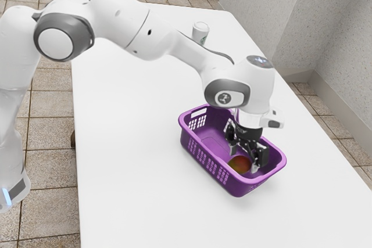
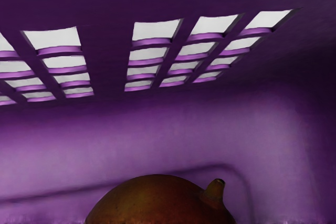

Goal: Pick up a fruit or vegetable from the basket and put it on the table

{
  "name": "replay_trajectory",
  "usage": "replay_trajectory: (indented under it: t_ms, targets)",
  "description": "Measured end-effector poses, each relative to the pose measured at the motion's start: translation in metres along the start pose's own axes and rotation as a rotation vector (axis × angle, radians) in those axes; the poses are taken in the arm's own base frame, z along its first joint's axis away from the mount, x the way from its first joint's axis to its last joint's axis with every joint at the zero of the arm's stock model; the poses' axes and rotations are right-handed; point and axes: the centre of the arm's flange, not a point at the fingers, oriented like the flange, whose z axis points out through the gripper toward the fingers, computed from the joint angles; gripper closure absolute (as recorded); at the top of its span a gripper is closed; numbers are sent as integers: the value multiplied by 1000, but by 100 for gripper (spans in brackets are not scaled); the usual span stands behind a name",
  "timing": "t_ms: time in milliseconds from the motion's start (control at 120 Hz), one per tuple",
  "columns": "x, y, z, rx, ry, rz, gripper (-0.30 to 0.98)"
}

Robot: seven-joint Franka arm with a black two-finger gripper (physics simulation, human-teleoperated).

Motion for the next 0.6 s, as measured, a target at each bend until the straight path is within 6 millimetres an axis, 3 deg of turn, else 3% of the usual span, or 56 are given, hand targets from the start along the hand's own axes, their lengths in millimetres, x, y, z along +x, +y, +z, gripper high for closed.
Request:
replay_trajectory:
  t_ms: [600]
  targets:
    - [-4, -4, 19, -8, -24, -22, 0]
